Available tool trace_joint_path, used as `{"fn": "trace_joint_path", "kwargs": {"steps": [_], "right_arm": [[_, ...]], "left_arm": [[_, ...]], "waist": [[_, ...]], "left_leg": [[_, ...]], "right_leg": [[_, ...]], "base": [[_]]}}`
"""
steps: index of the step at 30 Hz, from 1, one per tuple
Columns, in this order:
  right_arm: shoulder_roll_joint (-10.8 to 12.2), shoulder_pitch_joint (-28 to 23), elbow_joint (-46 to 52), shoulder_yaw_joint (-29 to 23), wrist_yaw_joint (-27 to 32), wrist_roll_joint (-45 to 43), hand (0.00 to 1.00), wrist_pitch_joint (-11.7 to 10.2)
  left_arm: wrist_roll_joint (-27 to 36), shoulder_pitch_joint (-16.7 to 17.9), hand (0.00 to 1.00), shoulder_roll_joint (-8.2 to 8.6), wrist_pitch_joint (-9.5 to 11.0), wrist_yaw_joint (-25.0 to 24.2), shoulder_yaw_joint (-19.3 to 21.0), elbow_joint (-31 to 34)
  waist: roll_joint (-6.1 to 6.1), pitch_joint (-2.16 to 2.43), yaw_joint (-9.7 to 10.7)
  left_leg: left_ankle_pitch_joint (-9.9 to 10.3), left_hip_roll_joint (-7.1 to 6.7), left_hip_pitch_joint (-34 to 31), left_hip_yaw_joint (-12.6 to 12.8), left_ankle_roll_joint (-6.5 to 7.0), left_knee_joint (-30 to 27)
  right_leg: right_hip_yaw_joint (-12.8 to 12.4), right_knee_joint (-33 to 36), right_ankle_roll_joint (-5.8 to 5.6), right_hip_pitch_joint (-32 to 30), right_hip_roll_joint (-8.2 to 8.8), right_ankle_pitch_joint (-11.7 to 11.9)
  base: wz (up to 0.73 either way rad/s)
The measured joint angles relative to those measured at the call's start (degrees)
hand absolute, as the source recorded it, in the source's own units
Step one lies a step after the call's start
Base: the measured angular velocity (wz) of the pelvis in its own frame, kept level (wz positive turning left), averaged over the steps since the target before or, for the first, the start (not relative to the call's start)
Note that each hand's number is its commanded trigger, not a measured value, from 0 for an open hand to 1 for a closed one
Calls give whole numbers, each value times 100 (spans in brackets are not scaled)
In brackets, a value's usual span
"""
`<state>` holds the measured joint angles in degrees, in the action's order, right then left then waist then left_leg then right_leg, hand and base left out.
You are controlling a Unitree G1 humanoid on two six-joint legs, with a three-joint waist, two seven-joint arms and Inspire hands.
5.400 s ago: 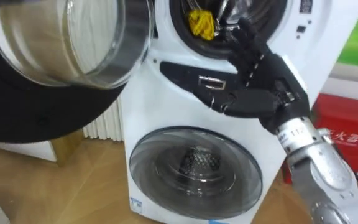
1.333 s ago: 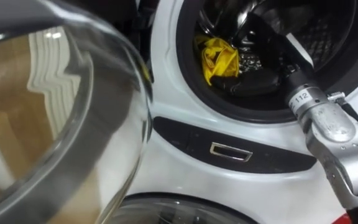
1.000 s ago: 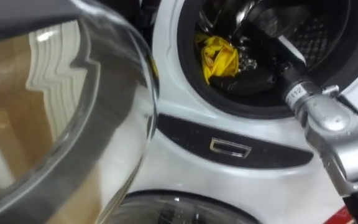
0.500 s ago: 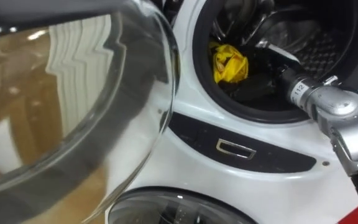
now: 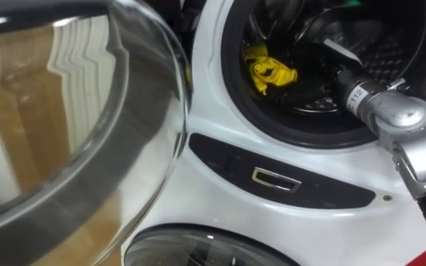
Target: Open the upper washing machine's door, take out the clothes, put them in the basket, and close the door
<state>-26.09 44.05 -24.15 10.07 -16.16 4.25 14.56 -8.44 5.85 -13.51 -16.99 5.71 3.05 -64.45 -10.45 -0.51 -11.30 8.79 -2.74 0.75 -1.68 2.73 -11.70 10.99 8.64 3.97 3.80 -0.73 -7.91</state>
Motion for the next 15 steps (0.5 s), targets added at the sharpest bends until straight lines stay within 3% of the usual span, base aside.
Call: {"fn": "trace_joint_path", "kwargs": {"steps": [6,9,13,15], "right_arm": [[-13,2,48,9,54,22,100,-10],[-20,1,261,73,106,16,100,-3],[-26,-190,845,123,233,16,100,51],[-73,-320,1182,120,299,19,100,52]], "left_arm": [[-20,2,0,-35,30,0,-1,-2],[-17,43,0,-37,136,0,-27,12],[-5,151,0,-48,252,0,-30,12],[-3,164,0,-41,298,0,-12,6]], "waist": [[1,1,-1],[3,2,-4],[-40,43,123],[-38,42,178]], "left_leg": [[-1,1,-7,-1,0,2],[-13,24,-12,86,8,28],[-13,29,-13,117,9,43],[-5,36,-18,122,12,45]], "right_leg": [[-15,4,2,-19,-8,-2],[-152,28,23,-94,-38,13],[-158,19,33,-84,-39,34],[-167,15,33,-85,-40,44]], "base": [[-1],[-13],[-5],[0]]}}
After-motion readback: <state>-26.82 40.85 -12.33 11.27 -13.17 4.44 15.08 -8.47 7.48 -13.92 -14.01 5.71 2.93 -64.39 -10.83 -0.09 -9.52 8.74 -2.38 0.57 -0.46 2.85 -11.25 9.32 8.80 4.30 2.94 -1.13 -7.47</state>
